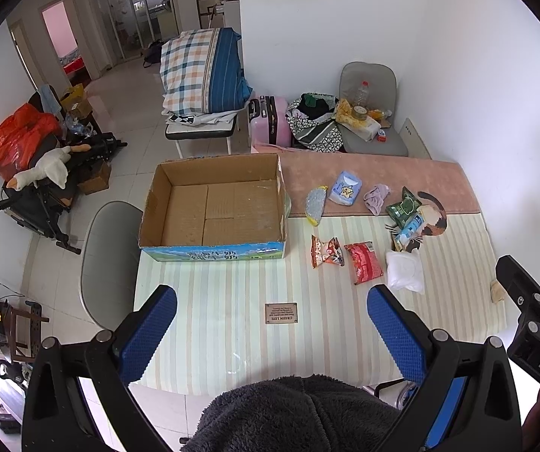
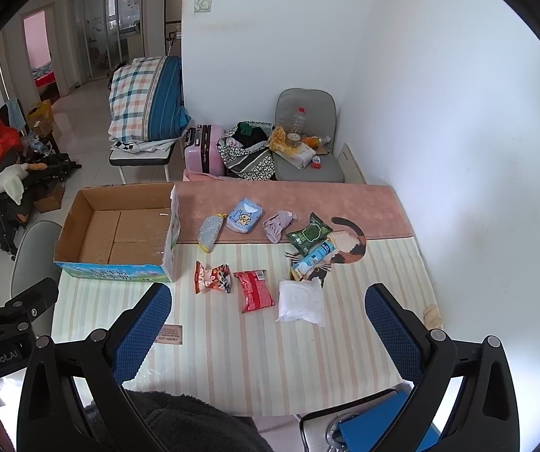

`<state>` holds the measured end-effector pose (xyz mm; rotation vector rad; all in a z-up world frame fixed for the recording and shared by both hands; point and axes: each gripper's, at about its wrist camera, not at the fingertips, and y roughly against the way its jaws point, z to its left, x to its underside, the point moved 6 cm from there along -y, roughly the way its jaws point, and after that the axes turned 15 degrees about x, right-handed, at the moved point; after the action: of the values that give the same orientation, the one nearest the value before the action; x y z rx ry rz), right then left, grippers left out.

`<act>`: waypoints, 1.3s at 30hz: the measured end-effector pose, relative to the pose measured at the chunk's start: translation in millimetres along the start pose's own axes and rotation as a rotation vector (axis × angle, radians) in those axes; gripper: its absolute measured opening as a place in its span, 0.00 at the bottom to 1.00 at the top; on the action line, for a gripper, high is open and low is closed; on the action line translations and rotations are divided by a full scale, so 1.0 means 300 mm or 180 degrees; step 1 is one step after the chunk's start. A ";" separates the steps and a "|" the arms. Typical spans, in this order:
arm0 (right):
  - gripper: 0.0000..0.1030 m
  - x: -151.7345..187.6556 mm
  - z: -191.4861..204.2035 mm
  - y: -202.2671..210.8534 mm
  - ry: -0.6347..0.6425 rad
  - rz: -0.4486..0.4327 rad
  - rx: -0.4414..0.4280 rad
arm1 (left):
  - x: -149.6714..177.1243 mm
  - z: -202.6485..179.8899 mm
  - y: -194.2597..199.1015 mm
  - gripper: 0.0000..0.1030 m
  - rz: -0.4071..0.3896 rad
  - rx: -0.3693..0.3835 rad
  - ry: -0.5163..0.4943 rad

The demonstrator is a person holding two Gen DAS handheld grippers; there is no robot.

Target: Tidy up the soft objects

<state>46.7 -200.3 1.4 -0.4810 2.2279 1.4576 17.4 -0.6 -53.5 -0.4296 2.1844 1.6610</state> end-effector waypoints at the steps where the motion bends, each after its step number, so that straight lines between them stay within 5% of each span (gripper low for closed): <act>1: 1.00 0.005 -0.001 0.004 -0.0009 -0.0015 0.0008 | -0.001 -0.002 -0.005 1.00 -0.0005 -0.0004 -0.0006; 39: 1.00 -0.006 0.007 0.030 -0.0066 -0.0100 0.0002 | -0.022 -0.001 0.023 1.00 -0.0078 0.0002 -0.0023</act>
<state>44.1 -194.8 8.5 -0.4963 2.1949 1.4396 20.1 1.1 -44.4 -0.4478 2.1659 1.6464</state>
